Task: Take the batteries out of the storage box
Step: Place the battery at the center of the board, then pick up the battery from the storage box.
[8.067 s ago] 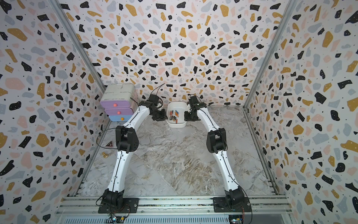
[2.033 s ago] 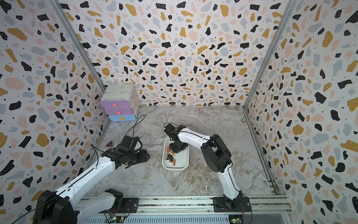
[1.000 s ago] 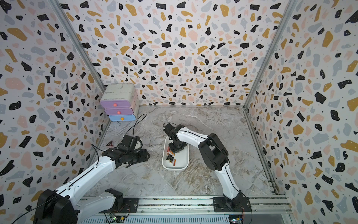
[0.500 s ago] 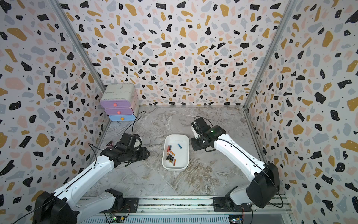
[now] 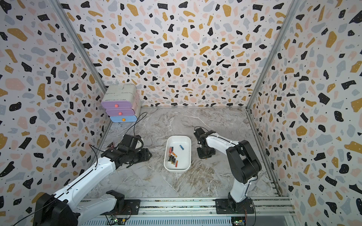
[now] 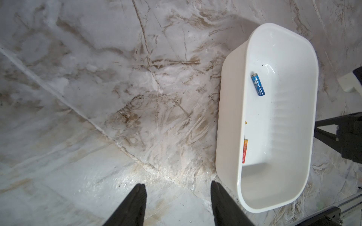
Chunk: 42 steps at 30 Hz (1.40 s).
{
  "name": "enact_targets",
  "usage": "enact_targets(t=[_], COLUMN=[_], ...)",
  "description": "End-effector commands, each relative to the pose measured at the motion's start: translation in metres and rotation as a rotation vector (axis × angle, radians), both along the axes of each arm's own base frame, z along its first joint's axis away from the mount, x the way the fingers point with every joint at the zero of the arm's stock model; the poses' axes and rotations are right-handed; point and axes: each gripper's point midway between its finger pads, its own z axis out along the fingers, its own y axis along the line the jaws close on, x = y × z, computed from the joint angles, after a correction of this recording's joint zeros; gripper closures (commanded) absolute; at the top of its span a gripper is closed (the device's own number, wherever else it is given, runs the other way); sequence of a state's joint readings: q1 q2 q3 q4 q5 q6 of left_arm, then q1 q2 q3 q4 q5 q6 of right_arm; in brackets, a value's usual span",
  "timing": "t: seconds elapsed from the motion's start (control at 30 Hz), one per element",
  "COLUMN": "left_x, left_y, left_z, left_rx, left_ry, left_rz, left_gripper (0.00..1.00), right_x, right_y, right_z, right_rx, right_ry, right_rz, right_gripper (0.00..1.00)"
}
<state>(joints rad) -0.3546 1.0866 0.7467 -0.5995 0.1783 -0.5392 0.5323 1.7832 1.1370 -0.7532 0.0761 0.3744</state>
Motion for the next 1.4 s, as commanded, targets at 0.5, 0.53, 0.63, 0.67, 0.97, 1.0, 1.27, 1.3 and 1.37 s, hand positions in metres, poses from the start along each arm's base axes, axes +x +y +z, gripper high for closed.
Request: enact_targets(t=[0.5,0.53,0.63,0.67,0.97,1.0,1.27,1.3,1.37], left_x=[0.003,0.003,0.004,0.004,0.004,0.004,0.006,0.006,0.006], left_y=[0.004,0.004,0.004,0.004,0.003,0.003,0.004,0.004,0.003], left_z=[0.001,0.001,0.002,0.001,-0.003,-0.003,0.002,0.001,-0.002], left_rx=[0.021,0.023,0.021,0.022,0.023,0.021,0.02,0.018,0.019], left_ry=[-0.019,-0.019,-0.021,-0.019,-0.013,-0.012,-0.045,-0.044,-0.034], left_rz=[0.005,0.004,0.003,0.005,0.0,0.001,0.001,0.0,-0.001], left_gripper=[0.43,0.43,0.43,0.43,0.43,0.43,0.42,0.42,0.42], right_x=[0.028,0.028,0.029,0.029,0.026,0.023,-0.012,-0.016,-0.022], right_y=[0.013,0.012,0.013,0.013,0.015,0.016,0.066,0.078,0.098], right_z=[-0.011,-0.011,-0.009,-0.006,0.051,0.061,0.141,0.139,0.131], right_rx=[0.002,0.0,-0.001,0.0,0.051,0.064,0.247,0.266,0.289], right_ry=[-0.048,-0.051,-0.052,-0.051,-0.101,-0.105,-0.254,-0.24,-0.201], right_rz=[-0.01,-0.011,-0.004,-0.002,0.038,0.044,0.237,0.289,0.378], right_gripper=[0.75,0.73,0.72,0.7,0.56,0.57,0.52,0.51,0.48])
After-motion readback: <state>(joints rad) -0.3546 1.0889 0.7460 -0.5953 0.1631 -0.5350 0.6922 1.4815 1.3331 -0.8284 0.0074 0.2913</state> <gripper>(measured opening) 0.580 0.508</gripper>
